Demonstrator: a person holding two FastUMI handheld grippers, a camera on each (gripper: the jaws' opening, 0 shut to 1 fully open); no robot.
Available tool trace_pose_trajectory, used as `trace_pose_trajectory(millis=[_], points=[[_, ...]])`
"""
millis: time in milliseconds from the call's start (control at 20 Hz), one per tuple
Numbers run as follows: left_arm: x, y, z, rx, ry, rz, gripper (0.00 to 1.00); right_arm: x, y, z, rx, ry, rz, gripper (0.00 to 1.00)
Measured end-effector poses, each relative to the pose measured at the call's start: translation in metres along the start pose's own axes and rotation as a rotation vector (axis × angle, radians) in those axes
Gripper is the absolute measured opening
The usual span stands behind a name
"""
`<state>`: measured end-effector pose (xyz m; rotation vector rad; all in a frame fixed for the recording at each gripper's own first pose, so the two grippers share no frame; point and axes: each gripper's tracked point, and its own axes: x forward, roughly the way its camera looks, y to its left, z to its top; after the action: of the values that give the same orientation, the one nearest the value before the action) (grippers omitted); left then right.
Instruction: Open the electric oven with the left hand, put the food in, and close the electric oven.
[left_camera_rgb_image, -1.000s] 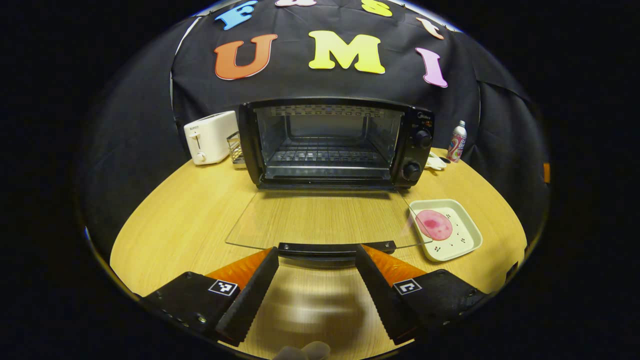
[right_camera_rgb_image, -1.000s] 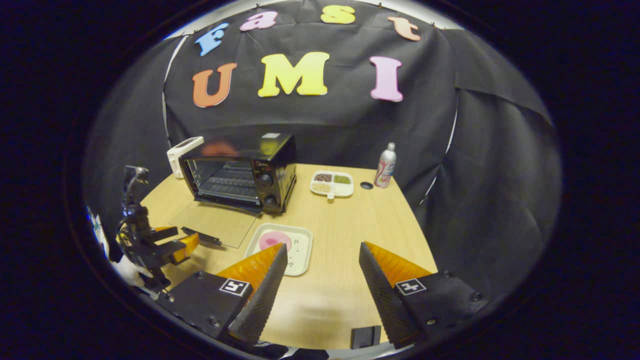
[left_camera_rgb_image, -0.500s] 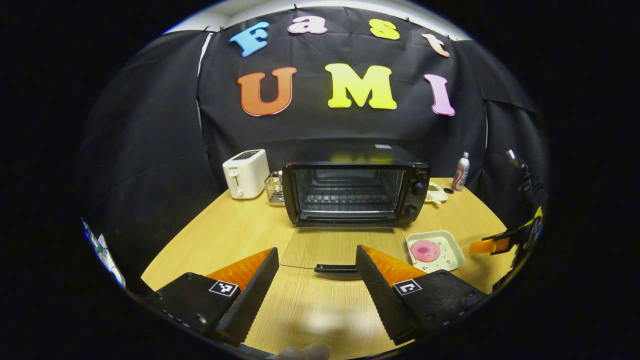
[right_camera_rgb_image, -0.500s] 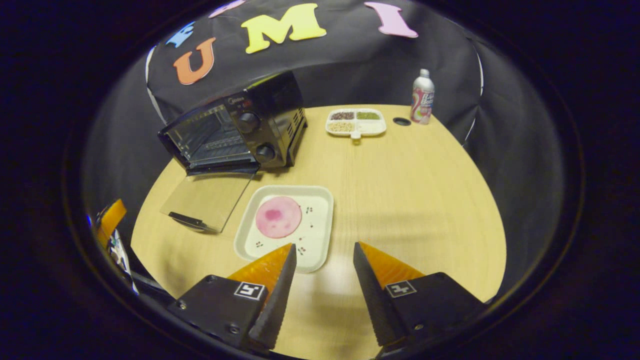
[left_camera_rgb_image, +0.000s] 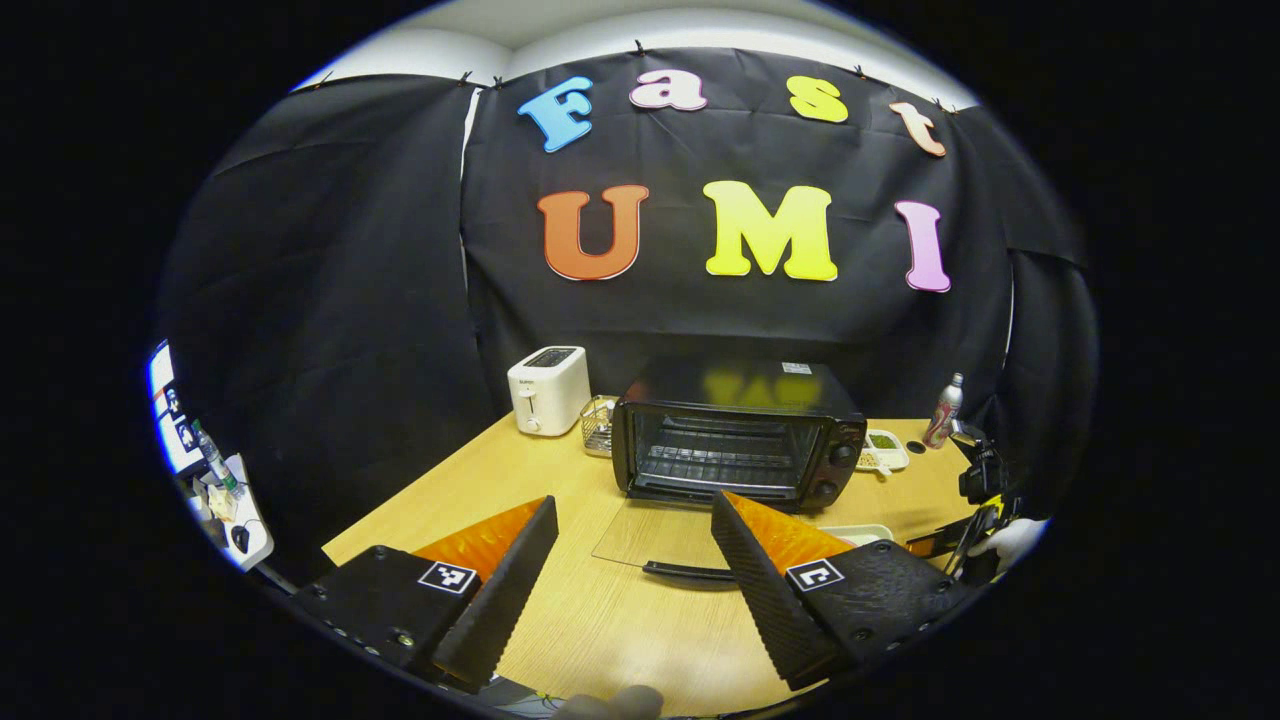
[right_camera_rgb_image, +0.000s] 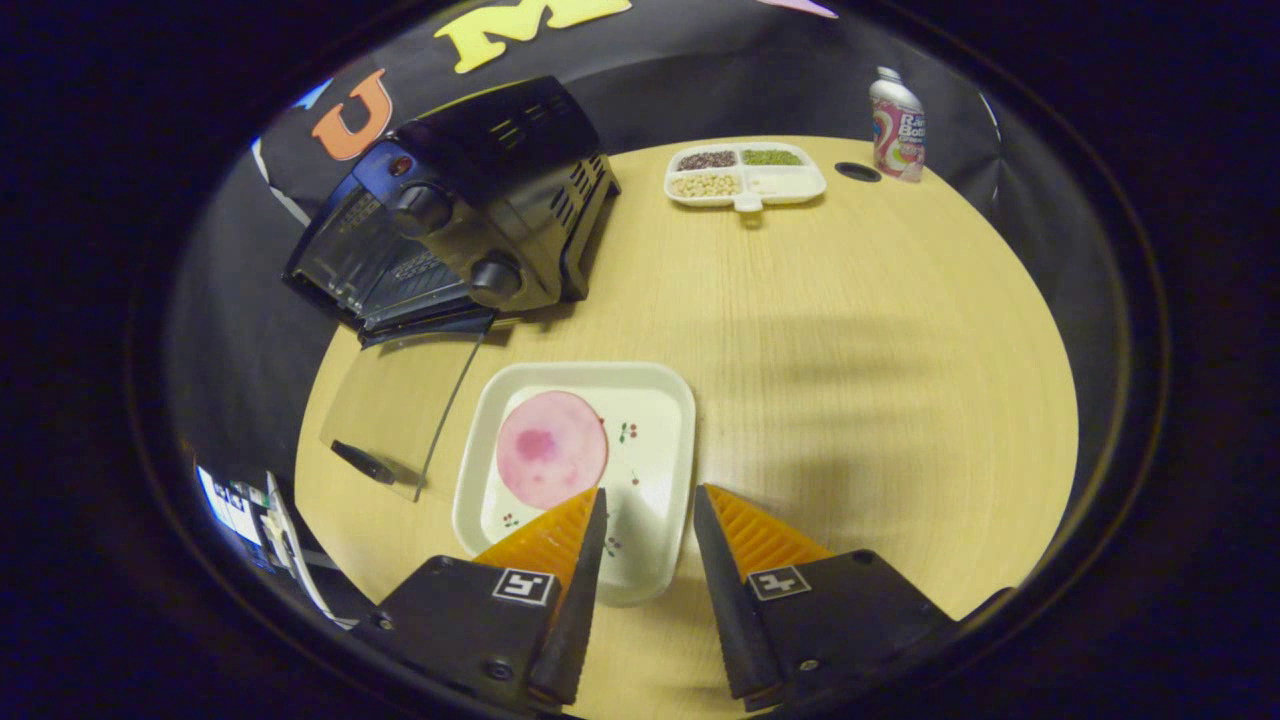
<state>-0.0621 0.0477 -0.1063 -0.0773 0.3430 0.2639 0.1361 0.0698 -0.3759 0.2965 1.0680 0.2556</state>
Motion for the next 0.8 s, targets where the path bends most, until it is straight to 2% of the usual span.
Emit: trace_pose_trajectory(millis=[100,150,200,250,300,400,550,600,700,800], points=[[-0.004,-0.001,0.004,0.002,0.000,0.029,0.97,0.001,-0.003,0.003,0.032,0.052,0.002,0.48],[-0.006,-0.002,0.005,0.001,0.001,0.041,0.96,0.004,-0.008,0.005,0.047,0.072,-0.022,0.43],[-0.006,-0.004,0.006,0.000,-0.002,0.046,0.97,0.002,-0.011,0.007,0.075,0.099,-0.033,0.34],[-0.006,-0.006,0.006,-0.003,-0.001,0.052,0.97,0.001,-0.014,0.006,0.092,0.131,-0.047,0.15],[-0.006,-0.008,0.005,-0.006,0.000,0.049,0.97,0.001,-0.016,0.008,0.103,0.160,-0.057,0.07],[-0.005,-0.010,0.006,-0.013,0.001,0.042,0.97,0.003,-0.016,0.007,0.088,0.201,-0.061,0.08],[0.000,-0.011,0.005,-0.020,-0.003,0.022,0.97,0.003,-0.015,0.008,0.065,0.237,-0.069,0.03],[0.001,-0.011,0.005,-0.024,-0.009,0.011,0.97,0.004,-0.015,0.009,0.056,0.249,-0.063,0.04],[0.005,-0.012,0.003,-0.032,-0.014,-0.018,0.97,0.003,-0.015,0.011,0.044,0.266,-0.019,0.02],[0.007,-0.009,0.004,-0.033,-0.023,-0.043,0.97,0.004,-0.015,0.007,0.083,0.281,0.055,0.02]])
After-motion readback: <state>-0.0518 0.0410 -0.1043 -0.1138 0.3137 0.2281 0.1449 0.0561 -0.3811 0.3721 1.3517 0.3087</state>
